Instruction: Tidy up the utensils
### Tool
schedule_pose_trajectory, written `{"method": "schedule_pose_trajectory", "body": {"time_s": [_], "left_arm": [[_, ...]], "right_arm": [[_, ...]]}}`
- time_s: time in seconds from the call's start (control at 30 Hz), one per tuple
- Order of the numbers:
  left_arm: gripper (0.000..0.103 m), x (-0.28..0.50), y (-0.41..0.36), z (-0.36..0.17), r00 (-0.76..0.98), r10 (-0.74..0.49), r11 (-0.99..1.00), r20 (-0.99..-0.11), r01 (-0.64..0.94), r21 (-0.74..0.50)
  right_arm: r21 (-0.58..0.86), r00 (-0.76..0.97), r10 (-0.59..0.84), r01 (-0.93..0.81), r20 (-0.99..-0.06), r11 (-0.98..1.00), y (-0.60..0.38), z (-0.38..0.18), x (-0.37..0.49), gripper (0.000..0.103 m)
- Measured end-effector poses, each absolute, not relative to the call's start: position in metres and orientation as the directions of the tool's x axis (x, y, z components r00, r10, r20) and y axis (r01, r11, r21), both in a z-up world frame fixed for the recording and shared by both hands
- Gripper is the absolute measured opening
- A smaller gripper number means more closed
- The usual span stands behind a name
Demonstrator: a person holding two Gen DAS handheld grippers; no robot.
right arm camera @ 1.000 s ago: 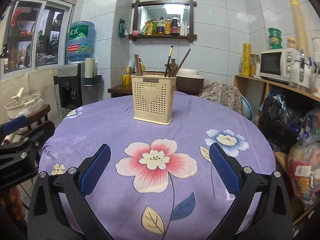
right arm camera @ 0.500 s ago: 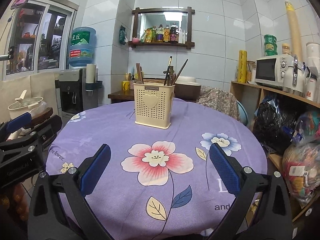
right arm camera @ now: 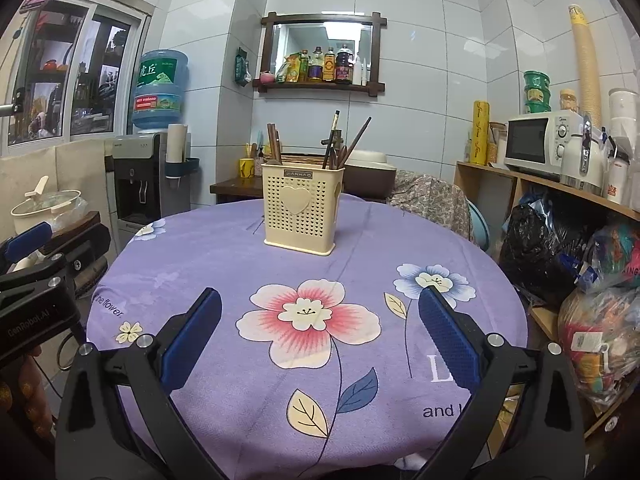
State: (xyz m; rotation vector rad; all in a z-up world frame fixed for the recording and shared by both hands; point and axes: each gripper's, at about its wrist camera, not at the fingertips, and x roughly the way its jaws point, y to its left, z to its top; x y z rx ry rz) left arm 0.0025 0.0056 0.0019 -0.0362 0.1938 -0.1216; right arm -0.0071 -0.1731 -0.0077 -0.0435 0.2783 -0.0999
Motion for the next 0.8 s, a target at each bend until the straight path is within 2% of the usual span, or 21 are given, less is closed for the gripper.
{"method": "schedule_pose_trajectory", "body": {"time_s": [0.8], "left_arm": [[0.097, 0.0023, 0.0148, 0.0039, 0.977, -0.090, 0.995, -0.193, 0.081, -0.053]], "right_arm": [[-0.055, 0.953, -0.104, 0.093, -0.284, 0.994, -0.1715, -0.0089, -0.0077, 0.097]]}}
